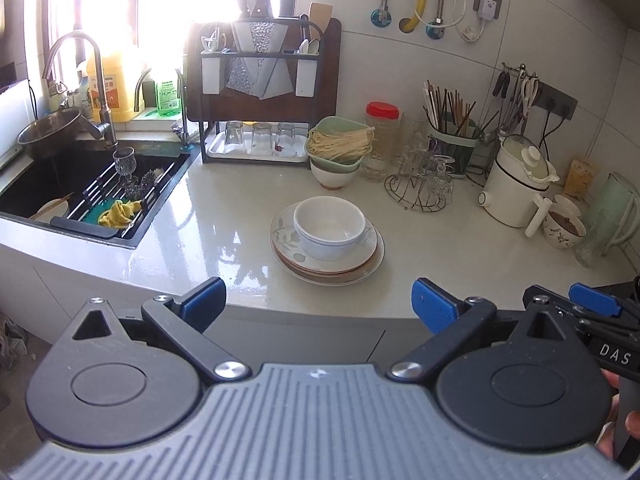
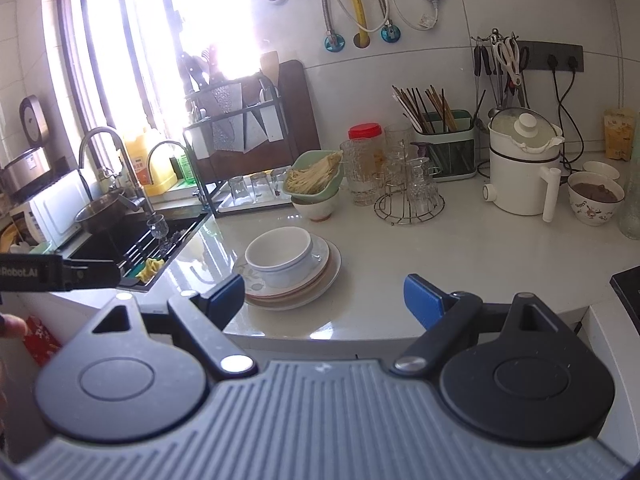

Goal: Organize plates and bowls

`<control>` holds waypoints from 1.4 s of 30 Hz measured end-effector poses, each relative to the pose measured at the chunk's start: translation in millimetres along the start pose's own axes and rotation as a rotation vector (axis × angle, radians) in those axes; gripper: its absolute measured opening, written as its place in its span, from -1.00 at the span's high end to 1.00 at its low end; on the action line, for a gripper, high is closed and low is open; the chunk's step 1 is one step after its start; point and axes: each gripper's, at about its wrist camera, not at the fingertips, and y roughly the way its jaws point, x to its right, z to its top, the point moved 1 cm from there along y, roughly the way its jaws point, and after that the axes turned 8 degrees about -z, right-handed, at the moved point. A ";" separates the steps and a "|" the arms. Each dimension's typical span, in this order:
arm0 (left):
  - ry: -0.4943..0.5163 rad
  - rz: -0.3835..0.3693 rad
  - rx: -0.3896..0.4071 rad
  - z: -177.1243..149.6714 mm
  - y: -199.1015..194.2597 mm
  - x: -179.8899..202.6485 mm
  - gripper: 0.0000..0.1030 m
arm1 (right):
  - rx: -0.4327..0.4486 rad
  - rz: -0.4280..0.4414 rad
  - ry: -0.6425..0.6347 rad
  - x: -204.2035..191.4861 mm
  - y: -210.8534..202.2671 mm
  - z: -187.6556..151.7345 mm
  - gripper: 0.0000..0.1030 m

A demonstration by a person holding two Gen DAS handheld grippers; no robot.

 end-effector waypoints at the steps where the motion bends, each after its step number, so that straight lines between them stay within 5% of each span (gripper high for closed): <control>1: 0.000 0.000 -0.003 1.0 1.3 0.2 -0.96 | 0.000 -0.001 0.000 0.8 0.2 0.6 -0.71; 42: 0.003 0.000 -0.018 -5.4 -3.3 9.2 -0.96 | -0.014 0.007 0.010 -1.2 0.1 -6.3 -0.71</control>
